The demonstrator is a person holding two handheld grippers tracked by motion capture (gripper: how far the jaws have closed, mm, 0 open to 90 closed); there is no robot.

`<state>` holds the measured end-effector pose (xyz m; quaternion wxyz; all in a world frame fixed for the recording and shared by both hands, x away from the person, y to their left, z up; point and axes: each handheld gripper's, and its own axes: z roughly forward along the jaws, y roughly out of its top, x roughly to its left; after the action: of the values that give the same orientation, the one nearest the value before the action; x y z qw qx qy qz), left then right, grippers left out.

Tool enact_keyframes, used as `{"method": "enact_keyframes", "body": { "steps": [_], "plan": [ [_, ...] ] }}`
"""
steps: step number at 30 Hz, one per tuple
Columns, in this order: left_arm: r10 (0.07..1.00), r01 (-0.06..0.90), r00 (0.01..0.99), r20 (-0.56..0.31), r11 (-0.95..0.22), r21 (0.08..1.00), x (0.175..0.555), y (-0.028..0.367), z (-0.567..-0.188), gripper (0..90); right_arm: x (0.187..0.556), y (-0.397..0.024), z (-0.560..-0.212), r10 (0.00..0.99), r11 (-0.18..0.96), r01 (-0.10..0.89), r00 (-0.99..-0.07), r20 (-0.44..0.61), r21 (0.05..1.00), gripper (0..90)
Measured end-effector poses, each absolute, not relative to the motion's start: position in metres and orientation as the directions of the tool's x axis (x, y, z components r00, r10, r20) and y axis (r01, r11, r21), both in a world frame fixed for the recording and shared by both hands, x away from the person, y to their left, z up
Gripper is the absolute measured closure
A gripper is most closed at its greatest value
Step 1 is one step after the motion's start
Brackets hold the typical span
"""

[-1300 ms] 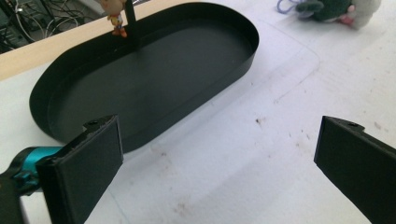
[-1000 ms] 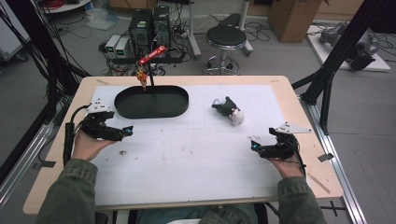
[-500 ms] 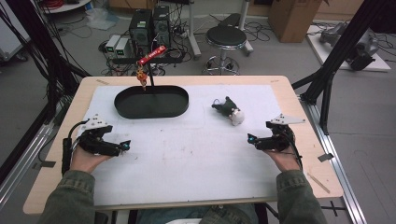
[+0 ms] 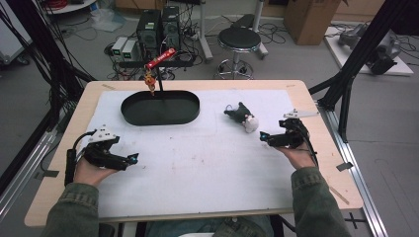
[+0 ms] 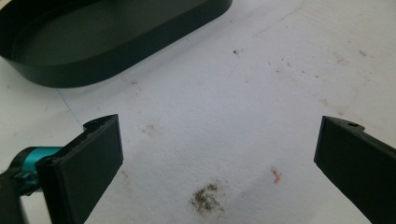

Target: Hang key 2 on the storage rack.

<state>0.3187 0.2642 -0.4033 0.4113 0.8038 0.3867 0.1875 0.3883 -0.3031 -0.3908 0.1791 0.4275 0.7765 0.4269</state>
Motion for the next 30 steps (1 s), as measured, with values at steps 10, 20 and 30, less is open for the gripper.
{"method": "enact_keyframes", "body": {
  "steps": [10,20,30],
  "plan": [
    [0.788,0.485,0.615,-0.021,-0.358,0.798,0.310,0.273,-0.414,1.7,0.412,-0.283,-0.391,0.813,0.342,0.546,-0.580,0.051,0.765,0.6],
    [0.803,0.521,0.596,-0.026,-0.361,0.773,0.310,0.280,-0.425,1.7,0.438,-0.264,-0.389,0.814,0.376,0.574,-0.579,0.036,0.727,0.6],
    [0.816,0.555,0.576,-0.054,-0.342,0.758,0.308,0.286,-0.434,1.7,0.459,-0.245,-0.381,0.802,0.425,0.577,-0.597,0.006,0.697,0.6]
  ]
}}
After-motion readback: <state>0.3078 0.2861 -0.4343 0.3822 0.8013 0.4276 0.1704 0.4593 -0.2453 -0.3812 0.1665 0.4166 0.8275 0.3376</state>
